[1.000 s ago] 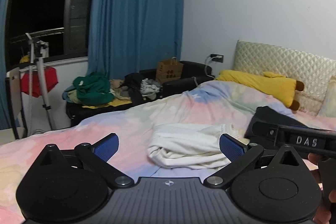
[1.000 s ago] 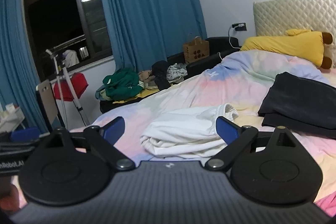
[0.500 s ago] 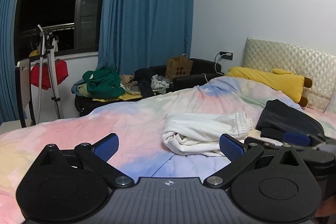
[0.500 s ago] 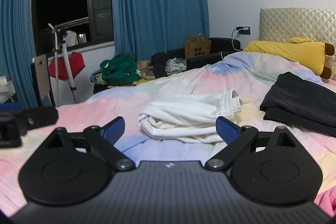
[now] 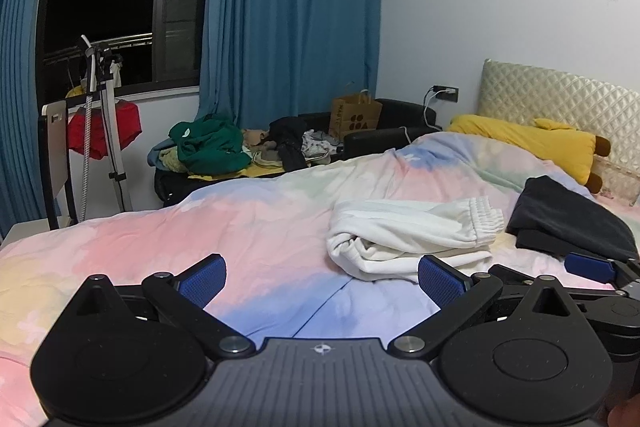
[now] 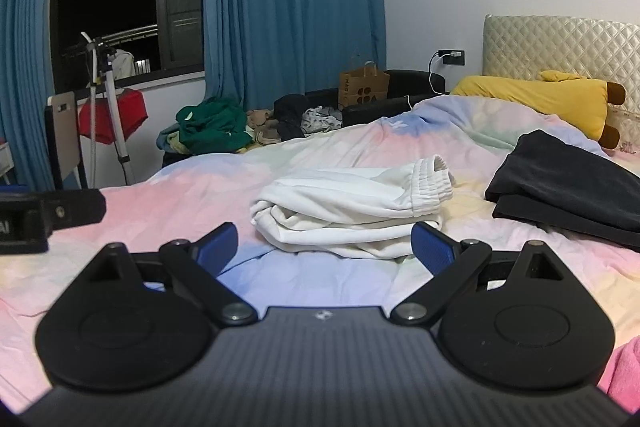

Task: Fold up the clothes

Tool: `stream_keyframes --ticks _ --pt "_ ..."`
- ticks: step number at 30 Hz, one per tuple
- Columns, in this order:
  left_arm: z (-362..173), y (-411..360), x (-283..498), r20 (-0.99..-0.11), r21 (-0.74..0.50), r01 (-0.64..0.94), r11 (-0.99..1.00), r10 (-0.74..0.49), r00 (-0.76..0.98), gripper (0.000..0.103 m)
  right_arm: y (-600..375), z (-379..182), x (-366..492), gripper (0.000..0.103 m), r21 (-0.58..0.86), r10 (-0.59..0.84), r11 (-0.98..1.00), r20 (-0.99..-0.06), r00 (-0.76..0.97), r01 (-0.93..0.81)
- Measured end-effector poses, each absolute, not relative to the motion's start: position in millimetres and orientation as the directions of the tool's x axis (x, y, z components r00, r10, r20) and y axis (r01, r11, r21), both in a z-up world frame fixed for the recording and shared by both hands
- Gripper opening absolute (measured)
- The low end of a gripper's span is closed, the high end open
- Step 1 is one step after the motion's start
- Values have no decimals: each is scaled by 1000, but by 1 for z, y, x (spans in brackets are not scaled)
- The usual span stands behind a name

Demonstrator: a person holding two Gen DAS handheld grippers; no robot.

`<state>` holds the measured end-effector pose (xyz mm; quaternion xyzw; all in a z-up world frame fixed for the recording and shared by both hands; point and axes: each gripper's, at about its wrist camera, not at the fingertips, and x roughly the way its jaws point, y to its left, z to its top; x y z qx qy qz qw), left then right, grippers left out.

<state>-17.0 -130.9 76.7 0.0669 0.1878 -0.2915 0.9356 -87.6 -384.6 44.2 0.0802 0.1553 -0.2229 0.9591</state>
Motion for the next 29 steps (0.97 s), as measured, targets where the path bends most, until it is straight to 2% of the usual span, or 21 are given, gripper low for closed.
stream_keyframes --ticks 29 --pt "65 -135 -21 -407 38 561 827 -500 764 103 -390 43 -80 95 75 -410 881 -370 834 467"
